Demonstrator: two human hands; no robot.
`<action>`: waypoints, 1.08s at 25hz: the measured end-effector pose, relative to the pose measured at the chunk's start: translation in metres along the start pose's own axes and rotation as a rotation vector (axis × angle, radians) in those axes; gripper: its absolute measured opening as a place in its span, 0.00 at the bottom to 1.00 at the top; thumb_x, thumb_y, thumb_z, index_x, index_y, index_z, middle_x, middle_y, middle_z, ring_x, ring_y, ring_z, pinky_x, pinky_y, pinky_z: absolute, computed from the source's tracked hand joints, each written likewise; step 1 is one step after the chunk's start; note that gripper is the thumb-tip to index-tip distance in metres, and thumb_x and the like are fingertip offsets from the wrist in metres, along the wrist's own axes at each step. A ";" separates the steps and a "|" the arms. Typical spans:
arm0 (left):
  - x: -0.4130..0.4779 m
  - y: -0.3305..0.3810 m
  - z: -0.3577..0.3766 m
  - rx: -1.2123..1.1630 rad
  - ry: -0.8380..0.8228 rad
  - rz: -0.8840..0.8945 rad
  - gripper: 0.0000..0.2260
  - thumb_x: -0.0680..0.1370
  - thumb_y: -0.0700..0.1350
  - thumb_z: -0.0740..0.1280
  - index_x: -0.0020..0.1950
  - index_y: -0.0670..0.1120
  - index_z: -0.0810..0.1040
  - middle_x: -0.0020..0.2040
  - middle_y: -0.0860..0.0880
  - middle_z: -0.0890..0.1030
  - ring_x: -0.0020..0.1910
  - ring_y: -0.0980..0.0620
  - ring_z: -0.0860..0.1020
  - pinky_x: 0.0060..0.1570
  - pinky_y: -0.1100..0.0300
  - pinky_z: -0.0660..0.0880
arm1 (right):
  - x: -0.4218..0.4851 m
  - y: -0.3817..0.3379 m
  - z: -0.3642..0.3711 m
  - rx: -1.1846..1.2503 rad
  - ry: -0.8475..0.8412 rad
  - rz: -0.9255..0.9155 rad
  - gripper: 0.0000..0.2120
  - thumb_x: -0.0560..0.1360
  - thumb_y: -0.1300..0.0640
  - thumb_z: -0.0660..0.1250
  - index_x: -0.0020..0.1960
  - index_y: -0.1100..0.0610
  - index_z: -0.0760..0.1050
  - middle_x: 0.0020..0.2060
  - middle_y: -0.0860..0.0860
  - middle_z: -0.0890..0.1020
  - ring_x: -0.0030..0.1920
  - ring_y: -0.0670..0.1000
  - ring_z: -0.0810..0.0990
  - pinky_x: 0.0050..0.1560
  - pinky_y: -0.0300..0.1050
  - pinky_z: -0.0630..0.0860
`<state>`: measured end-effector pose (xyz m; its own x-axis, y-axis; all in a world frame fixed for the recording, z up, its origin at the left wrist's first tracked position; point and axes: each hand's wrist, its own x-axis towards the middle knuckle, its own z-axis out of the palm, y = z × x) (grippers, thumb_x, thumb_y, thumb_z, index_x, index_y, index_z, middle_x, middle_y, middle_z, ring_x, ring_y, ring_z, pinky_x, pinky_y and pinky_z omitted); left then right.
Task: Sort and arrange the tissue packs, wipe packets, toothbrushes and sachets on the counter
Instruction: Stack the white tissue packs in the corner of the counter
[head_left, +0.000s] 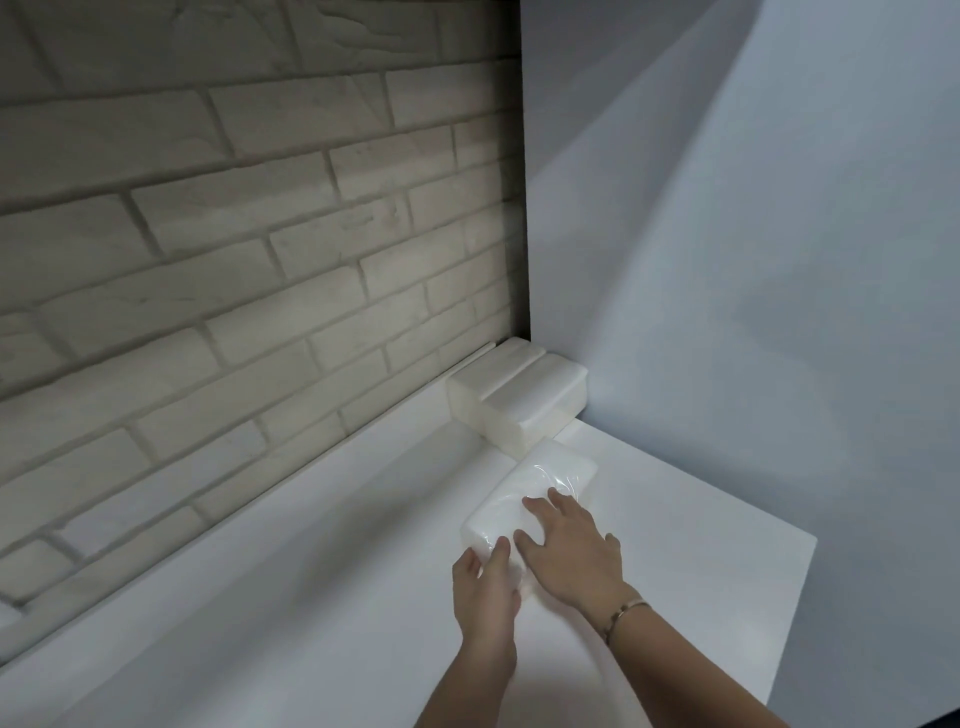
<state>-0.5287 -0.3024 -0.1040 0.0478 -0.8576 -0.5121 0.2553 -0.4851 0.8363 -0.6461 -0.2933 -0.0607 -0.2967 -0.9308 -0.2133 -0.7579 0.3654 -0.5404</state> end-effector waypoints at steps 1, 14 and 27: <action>0.006 0.001 0.011 -0.002 -0.018 0.001 0.26 0.67 0.58 0.72 0.64 0.54 0.77 0.61 0.55 0.80 0.59 0.53 0.81 0.55 0.51 0.81 | 0.009 0.006 -0.006 0.001 0.003 0.006 0.27 0.80 0.37 0.57 0.78 0.37 0.59 0.82 0.42 0.52 0.82 0.47 0.50 0.77 0.67 0.54; 0.082 0.017 0.117 0.185 -0.135 0.100 0.05 0.79 0.53 0.69 0.52 0.57 0.83 0.49 0.53 0.86 0.46 0.52 0.85 0.52 0.52 0.83 | 0.128 0.047 -0.066 -0.072 -0.009 0.068 0.27 0.81 0.38 0.55 0.79 0.37 0.57 0.82 0.42 0.52 0.82 0.47 0.50 0.74 0.66 0.60; 0.108 0.021 0.132 0.643 -0.145 0.283 0.22 0.79 0.65 0.61 0.60 0.51 0.80 0.55 0.52 0.83 0.56 0.49 0.81 0.56 0.55 0.77 | 0.160 0.055 -0.085 -0.164 -0.065 0.084 0.27 0.81 0.40 0.54 0.79 0.41 0.58 0.81 0.43 0.55 0.80 0.50 0.57 0.73 0.64 0.66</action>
<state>-0.6457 -0.4280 -0.1160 -0.1120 -0.9578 -0.2646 -0.3695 -0.2071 0.9059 -0.7846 -0.4224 -0.0553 -0.3292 -0.8930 -0.3069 -0.8182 0.4320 -0.3795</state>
